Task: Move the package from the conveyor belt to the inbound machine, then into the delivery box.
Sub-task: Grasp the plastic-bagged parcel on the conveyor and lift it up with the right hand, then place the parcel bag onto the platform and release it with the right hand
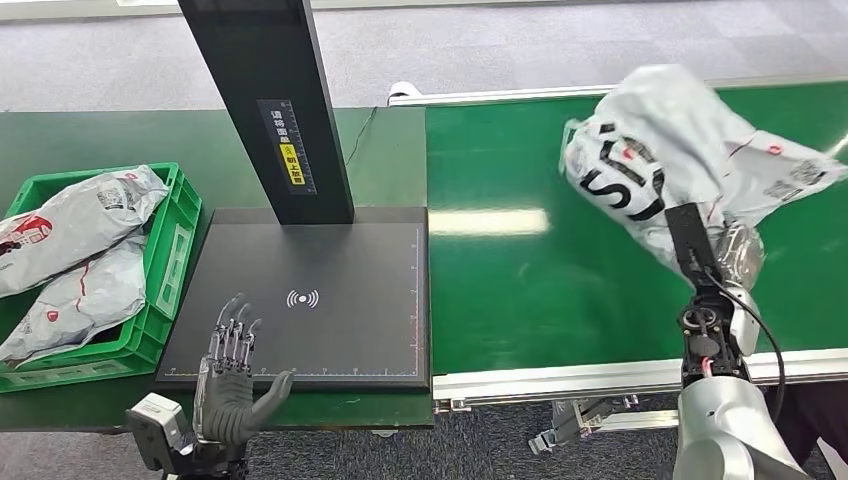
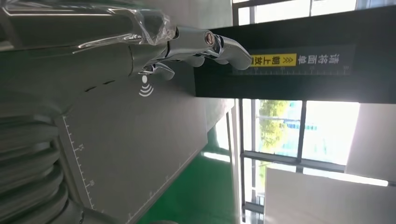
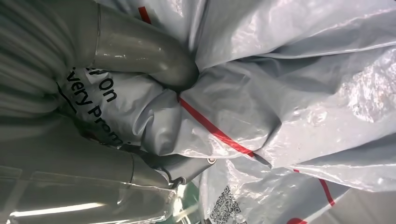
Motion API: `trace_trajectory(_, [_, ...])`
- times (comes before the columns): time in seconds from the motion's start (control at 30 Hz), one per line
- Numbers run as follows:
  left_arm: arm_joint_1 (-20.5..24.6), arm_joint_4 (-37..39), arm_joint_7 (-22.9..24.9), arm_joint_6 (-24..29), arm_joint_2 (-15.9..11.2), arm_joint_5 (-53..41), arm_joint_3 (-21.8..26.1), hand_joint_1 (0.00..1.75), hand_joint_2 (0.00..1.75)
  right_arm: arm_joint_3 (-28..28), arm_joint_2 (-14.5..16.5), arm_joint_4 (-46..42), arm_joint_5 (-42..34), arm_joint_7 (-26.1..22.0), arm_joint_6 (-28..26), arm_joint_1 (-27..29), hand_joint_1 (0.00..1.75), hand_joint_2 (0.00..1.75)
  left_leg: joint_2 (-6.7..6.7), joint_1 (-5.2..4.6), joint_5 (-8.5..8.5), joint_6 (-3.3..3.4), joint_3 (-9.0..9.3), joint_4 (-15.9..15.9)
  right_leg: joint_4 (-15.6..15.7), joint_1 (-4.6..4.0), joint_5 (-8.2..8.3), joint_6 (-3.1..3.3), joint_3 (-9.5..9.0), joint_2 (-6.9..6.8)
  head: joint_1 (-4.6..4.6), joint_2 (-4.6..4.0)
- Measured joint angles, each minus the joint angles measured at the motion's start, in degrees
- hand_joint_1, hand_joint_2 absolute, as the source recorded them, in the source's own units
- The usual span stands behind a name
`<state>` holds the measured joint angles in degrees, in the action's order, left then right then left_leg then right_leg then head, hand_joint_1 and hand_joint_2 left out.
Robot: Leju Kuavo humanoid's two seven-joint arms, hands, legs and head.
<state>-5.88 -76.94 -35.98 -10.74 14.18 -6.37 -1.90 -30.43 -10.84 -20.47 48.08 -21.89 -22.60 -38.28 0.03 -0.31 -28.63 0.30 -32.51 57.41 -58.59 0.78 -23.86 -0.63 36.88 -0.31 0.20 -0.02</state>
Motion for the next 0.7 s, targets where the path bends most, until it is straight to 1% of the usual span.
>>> trace_trajectory(0.1, [-0.2, -0.5, -0.1, 0.8, 0.2, 0.0, 0.0, 0.0, 1.75, -3.1, 0.4, -1.6, -4.7, -5.1, -1.0, -1.1, 1.75, 1.75, 0.0, 0.0, 0.0, 0.0, -0.01, 0.0, 0.0, 0.01, 0.0, 0.0, -0.01, 0.0, 0.01, 0.0])
trace_trajectory(0.23, [-0.3, -0.7, -0.3, 1.8, 0.3, 0.0, 0.0, 0.0, 1.75, -5.5, 1.3, -3.7, -11.3, -12.7, -1.4, -1.6, 1.75, 1.75, 0.0, -0.01, 0.0, 0.0, -0.02, 0.0, 0.0, 0.02, 0.0, 0.0, -0.01, 0.01, -0.01, -0.01])
trace_trajectory(0.33, [-0.3, -0.7, -0.3, 2.5, 0.3, 0.0, -0.1, 0.0, 1.75, -5.8, 2.6, -6.3, -15.8, -16.2, -1.0, -1.5, 1.75, 1.75, 0.01, 0.0, 0.0, 0.0, 0.0, 0.0, 0.0, 0.01, 0.01, 0.0, -0.01, 0.01, -0.01, -0.01])
trace_trajectory(0.4, [-0.3, -0.7, -0.4, 2.9, 0.3, 0.1, -0.3, 0.0, 1.75, -5.1, 3.9, -8.8, -19.2, -17.6, 0.2, -1.1, 1.75, 1.75, 0.02, 0.01, 0.0, 0.0, 0.01, 0.0, 0.0, -0.01, 0.01, 0.01, -0.01, 0.03, -0.02, 0.0])
trace_trajectory(0.47, [-0.3, -0.7, -0.6, 3.1, 0.3, 0.2, -0.4, 0.0, 1.75, -3.0, 5.5, -11.2, -21.0, -18.0, 2.4, -0.2, 1.75, 1.75, 0.05, 0.05, 0.0, -0.01, 0.01, 0.0, 0.0, -0.03, 0.01, 0.01, -0.01, 0.05, 0.01, 0.01])
trace_trajectory(0.53, [-0.2, -0.7, -0.6, 3.3, 0.3, 0.3, -0.4, 0.0, 1.75, 0.8, 7.6, -13.3, -21.1, -17.8, 6.2, 1.1, 1.75, 1.75, 0.17, 0.09, -0.01, -0.02, 0.02, 0.0, 0.0, -0.05, 0.01, 0.02, -0.01, 0.15, 0.01, 0.0])
trace_trajectory(0.6, [-0.1, -0.7, -0.7, 3.1, 0.3, 0.3, -0.4, 0.0, 1.75, 6.2, 9.9, -14.5, -20.4, -16.6, 12.3, 2.3, 1.75, 1.75, 0.31, 0.13, -0.02, -0.06, 0.07, 0.0, 0.0, -0.09, 0.02, 0.04, -0.01, 0.3, 0.01, -0.01])
trace_trajectory(0.7, [0.1, -0.6, -1.2, 2.2, 0.2, 0.2, -0.4, 0.0, 1.75, 17.3, 13.1, -14.4, -17.8, -16.0, 24.1, 4.2, 1.75, 1.75, 0.32, 0.21, 0.02, -0.16, 0.12, 0.0, 0.0, -0.18, 0.03, 0.08, 0.03, 0.33, -0.01, 0.0])
